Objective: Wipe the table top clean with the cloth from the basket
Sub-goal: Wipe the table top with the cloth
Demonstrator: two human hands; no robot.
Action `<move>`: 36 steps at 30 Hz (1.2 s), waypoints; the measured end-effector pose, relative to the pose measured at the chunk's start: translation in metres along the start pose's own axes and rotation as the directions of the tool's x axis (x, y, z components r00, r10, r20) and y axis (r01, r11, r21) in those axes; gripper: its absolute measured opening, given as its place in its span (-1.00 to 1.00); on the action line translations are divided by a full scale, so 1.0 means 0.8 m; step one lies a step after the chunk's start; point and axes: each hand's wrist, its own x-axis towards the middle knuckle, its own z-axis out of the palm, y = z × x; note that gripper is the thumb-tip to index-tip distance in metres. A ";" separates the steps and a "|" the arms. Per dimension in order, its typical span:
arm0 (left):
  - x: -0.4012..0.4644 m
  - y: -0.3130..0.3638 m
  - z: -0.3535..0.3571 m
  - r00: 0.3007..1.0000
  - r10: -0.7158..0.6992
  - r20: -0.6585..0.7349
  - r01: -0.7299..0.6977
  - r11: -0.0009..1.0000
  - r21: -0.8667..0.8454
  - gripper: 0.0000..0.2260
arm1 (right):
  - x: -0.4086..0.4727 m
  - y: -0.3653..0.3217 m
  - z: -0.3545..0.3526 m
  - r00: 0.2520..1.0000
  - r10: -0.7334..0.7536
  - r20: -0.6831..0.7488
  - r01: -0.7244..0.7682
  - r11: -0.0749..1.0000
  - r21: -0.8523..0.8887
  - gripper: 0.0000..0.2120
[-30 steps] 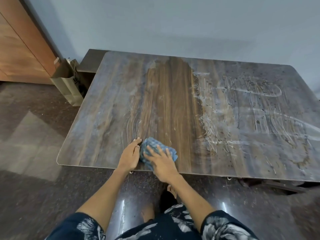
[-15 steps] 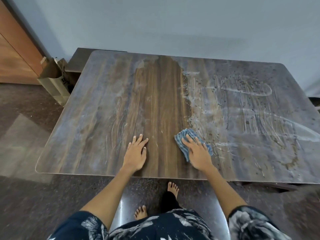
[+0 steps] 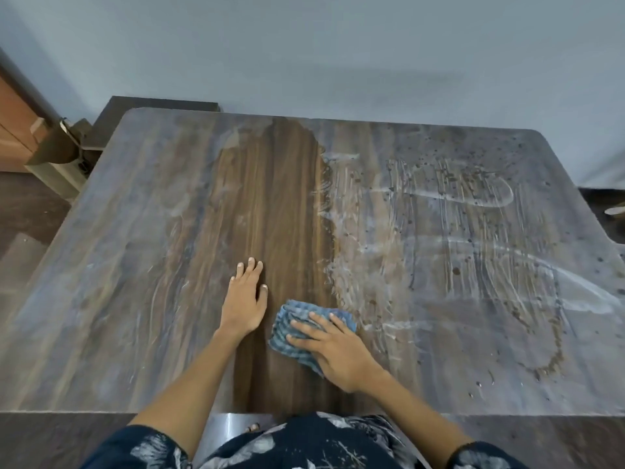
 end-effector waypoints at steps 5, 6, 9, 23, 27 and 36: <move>0.033 0.024 0.011 0.999 -0.026 -0.021 0.027 0.999 0.036 -0.54 | 0.058 0.061 -0.054 0.994 0.096 -0.044 -0.096 0.995 0.007 -0.50; 0.039 0.027 0.012 0.999 -0.031 -0.027 0.032 0.999 0.044 -0.54 | 0.073 0.070 -0.063 0.993 0.106 -0.056 -0.106 0.994 0.013 -0.51; 0.054 0.034 0.012 0.999 -0.044 -0.026 0.046 0.996 0.076 -0.54 | 0.112 0.089 -0.085 0.988 0.126 -0.091 -0.124 0.992 0.023 -0.53; 0.231 0.053 0.002 1.000 0.004 0.008 -0.006 0.969 0.248 -0.50 | 0.278 0.195 -0.166 0.926 0.291 -0.242 -0.281 0.957 0.076 -0.54; 0.321 0.061 -0.003 0.999 0.048 0.009 -0.048 0.945 0.323 -0.48 | 0.341 0.239 -0.199 0.892 0.343 -0.295 -0.335 0.939 0.078 -0.55; 0.401 0.067 0.008 0.984 0.102 -0.149 -0.042 0.933 0.357 -0.48 | 0.458 0.320 -0.259 0.822 0.426 -0.379 -0.435 0.898 0.065 -0.57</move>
